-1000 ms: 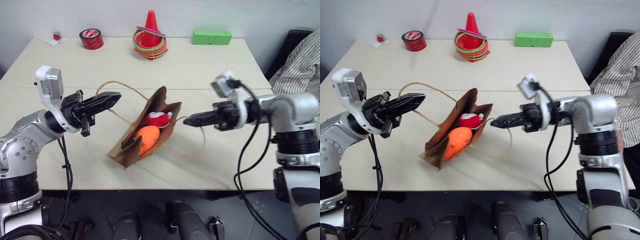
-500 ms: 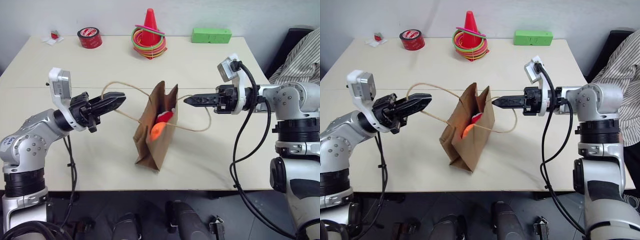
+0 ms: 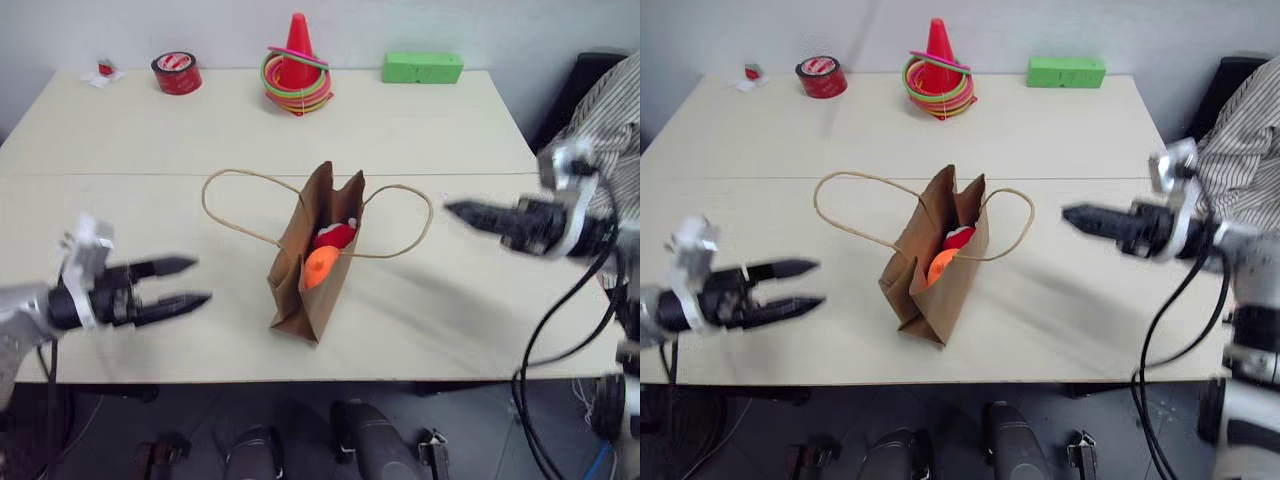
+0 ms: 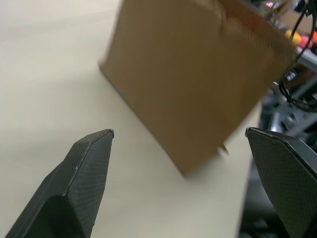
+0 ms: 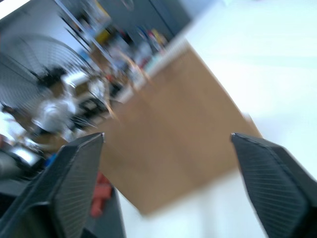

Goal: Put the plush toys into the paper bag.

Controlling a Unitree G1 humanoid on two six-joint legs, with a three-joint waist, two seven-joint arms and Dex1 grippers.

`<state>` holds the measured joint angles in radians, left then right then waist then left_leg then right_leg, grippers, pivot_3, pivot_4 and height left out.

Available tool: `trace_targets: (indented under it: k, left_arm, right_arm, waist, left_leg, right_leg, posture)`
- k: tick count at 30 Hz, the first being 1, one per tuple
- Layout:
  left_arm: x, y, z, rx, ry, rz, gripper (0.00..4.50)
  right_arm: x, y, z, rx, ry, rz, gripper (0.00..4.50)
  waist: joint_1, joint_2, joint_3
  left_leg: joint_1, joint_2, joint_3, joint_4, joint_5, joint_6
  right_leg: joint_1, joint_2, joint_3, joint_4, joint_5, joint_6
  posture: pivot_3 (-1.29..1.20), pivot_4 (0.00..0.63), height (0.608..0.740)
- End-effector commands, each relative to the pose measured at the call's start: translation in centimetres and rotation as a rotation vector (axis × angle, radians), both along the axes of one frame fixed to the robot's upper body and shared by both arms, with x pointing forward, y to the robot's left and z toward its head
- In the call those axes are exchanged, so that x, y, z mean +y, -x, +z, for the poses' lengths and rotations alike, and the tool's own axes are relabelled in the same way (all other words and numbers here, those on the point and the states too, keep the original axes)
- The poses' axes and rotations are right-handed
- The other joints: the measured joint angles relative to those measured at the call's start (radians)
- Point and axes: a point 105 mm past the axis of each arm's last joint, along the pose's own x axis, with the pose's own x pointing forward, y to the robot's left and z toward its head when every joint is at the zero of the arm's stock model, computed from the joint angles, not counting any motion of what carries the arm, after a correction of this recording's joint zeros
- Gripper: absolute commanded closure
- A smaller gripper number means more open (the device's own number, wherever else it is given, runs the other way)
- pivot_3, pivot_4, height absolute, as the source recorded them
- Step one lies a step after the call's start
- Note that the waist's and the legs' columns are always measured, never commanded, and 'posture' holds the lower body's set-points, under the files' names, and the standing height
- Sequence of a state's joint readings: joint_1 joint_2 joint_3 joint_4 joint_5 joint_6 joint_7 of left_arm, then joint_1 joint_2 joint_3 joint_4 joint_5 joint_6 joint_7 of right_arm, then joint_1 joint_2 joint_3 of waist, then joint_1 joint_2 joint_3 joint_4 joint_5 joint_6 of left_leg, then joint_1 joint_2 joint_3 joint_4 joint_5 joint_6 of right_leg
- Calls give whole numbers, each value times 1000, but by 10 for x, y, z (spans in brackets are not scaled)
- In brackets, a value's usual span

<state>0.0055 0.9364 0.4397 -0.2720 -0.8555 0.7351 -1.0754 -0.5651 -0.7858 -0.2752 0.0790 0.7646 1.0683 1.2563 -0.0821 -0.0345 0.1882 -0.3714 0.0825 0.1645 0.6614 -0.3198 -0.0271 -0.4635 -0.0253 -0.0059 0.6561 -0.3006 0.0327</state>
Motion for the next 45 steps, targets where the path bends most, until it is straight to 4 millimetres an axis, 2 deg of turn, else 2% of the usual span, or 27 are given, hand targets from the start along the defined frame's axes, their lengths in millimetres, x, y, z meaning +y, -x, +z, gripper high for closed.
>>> trace_targets:
  k: [1,4,9,12,15,19,24,25,29,38,40,41,45]
  left_arm:
    - [-25,16,12,-125,-14,-82,0]
    - [-48,20,11,-178,33,-64,0]
    - [-62,21,5,-210,35,-1,0]
    - [-80,19,5,-231,94,41,0]
    - [-100,4,8,-305,147,112,0]
    - [-116,2,5,-303,155,118,0]
    - [-114,-6,1,-317,135,169,0]
    - [-111,-10,1,-327,132,192,0]
    - [-100,-28,2,-352,125,236,838]
    - [-104,-45,3,-341,154,144,3726]
    - [-104,-43,13,-346,192,28,4361]
    - [-103,-42,17,-343,204,-30,4472]
    - [-103,-42,20,-303,126,-292,4472]
  right_arm:
    - [40,24,-22,-207,170,130,1444]
    - [72,34,-51,-389,256,199,2490]
    - [94,33,-70,-500,259,202,4329]
    - [118,27,-79,-562,261,213,4445]
    - [147,19,-83,-615,251,222,4445]
    - [164,14,-84,-667,251,224,4445]
    - [174,7,-83,-687,254,203,4445]
    - [174,8,-84,-685,257,205,4445]
    - [167,10,-85,-679,263,209,4500]
    - [147,19,-85,-654,255,200,4500]
    - [124,25,-81,-603,236,164,4500]
    - [113,27,-78,-578,227,144,4500]
    - [48,38,-78,-529,328,45,4500]
  waist:
    - [2,0,0]
    - [3,0,0]
    - [0,-1,0]
    - [0,-1,-1]
    - [2,-1,-1]
    - [2,-1,-1]
    - [1,-1,-1]
    - [2,-1,-1]
    - [5,-1,-1]
    - [14,-1,-1]
    - [22,-1,-1]
    - [30,-1,-1]
    - [51,-1,-1]
  left_leg:
    - [0,0,0,0,0,0]
    - [1,-1,-1,2,0,0]
    - [4,-3,0,2,1,1]
    - [5,-2,0,2,1,1]
    - [4,-3,0,3,2,2]
    - [4,-3,0,4,2,2]
    - [4,-3,0,4,2,2]
    - [4,-3,0,4,2,2]
    - [4,-3,0,5,2,3]
    - [4,-3,1,5,2,3]
    - [4,-3,1,5,2,3]
    - [4,-3,1,5,2,3]
    - [3,-9,-1,6,3,3]
  right_leg:
    - [0,0,0,0,0,0]
    - [2,0,1,1,2,2]
    - [4,0,4,2,4,2]
    - [4,0,4,2,4,2]
    - [4,0,5,3,4,2]
    - [4,1,5,4,4,2]
    - [4,1,5,4,4,2]
    - [4,1,5,4,4,2]
    - [4,1,5,4,4,2]
    - [4,0,4,4,4,2]
    - [4,1,4,4,4,2]
    - [4,1,4,4,4,2]
    - [4,0,2,4,4,2]
  posture:
    - [0,150,740]
    - [0,150,740]
    - [0,150,740]
    - [0,150,740]
    - [0,150,740]
    - [0,150,740]
    - [0,150,740]
    - [0,150,740]
    - [0,150,740]
    - [0,150,740]
    - [0,150,740]
    - [0,150,740]
    - [0,150,740]
